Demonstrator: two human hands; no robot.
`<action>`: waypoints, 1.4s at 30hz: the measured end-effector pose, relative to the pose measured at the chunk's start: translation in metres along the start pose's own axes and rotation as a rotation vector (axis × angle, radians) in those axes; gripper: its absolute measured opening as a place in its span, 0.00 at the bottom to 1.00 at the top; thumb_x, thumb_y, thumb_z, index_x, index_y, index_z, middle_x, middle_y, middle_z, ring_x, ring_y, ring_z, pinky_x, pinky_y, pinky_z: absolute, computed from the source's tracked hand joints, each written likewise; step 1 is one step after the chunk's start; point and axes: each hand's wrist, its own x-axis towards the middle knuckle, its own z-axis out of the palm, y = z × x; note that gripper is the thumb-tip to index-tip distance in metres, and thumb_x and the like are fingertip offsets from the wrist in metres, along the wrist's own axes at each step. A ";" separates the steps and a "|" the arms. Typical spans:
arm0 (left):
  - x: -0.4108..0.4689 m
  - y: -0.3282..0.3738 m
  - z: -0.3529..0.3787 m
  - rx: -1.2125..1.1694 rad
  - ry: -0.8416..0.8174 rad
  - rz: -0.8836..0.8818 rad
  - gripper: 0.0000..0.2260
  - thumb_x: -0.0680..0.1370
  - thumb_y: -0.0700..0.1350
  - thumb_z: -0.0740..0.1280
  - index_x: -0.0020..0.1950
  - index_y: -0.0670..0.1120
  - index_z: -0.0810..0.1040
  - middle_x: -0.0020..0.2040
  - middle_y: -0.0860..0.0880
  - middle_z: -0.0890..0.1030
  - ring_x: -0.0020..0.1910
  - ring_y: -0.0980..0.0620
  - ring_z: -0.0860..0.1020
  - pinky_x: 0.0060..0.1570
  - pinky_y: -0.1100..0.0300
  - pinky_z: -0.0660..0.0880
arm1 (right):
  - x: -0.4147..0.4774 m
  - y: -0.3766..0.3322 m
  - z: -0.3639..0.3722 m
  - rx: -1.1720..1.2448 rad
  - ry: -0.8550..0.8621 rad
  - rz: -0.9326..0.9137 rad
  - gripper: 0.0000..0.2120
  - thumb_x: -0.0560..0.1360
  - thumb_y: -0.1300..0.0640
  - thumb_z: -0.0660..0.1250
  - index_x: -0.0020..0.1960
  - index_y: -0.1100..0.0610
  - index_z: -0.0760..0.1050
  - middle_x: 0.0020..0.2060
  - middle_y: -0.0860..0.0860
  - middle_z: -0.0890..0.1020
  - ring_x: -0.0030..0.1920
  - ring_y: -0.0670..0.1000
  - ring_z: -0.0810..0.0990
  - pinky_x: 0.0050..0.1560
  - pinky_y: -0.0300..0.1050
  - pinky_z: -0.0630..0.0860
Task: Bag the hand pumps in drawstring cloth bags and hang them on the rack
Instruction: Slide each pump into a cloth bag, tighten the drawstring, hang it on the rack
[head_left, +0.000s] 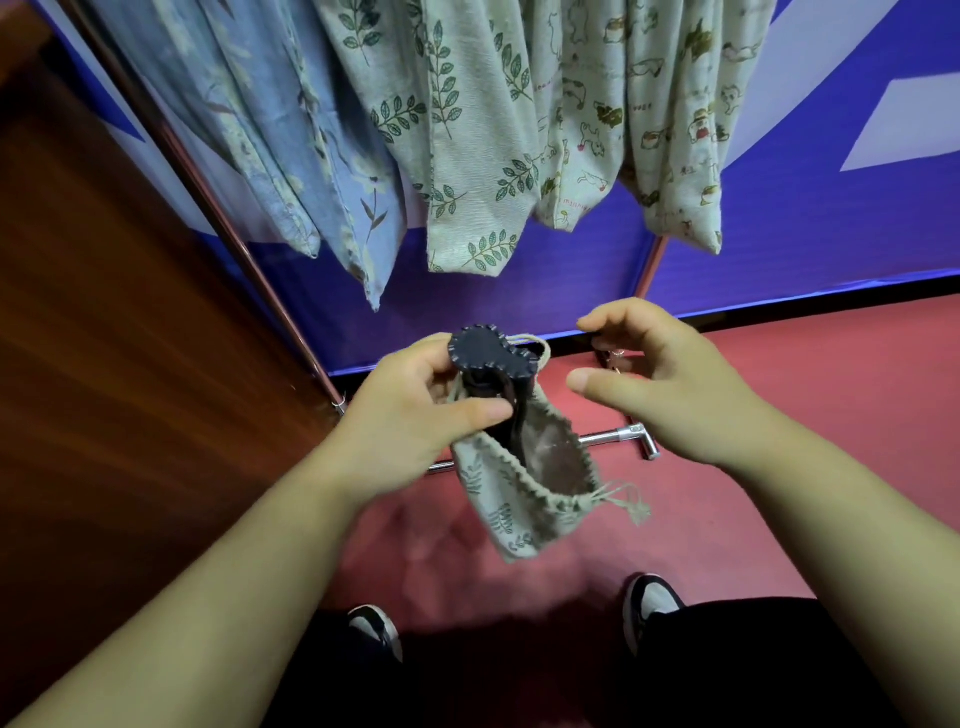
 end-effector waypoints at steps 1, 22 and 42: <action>0.000 0.002 -0.004 -0.025 -0.034 -0.001 0.16 0.68 0.38 0.77 0.51 0.55 0.86 0.53 0.51 0.87 0.53 0.55 0.83 0.58 0.59 0.79 | 0.000 0.001 0.004 -0.013 -0.017 0.003 0.19 0.68 0.49 0.79 0.55 0.43 0.76 0.51 0.38 0.80 0.52 0.39 0.78 0.58 0.43 0.73; 0.003 -0.003 -0.027 -0.279 -0.078 -0.085 0.18 0.66 0.42 0.77 0.56 0.45 0.85 0.54 0.44 0.86 0.55 0.47 0.84 0.57 0.55 0.80 | -0.005 -0.021 0.000 -0.033 -0.501 -0.148 0.11 0.65 0.57 0.78 0.45 0.49 0.81 0.53 0.52 0.81 0.49 0.53 0.79 0.52 0.47 0.74; 0.001 -0.016 -0.007 -0.182 -0.094 -0.115 0.20 0.69 0.47 0.75 0.61 0.46 0.81 0.61 0.41 0.84 0.61 0.44 0.81 0.65 0.45 0.77 | 0.000 -0.029 0.018 0.131 -0.073 -0.057 0.06 0.71 0.58 0.77 0.39 0.56 0.82 0.27 0.48 0.81 0.28 0.45 0.74 0.32 0.38 0.70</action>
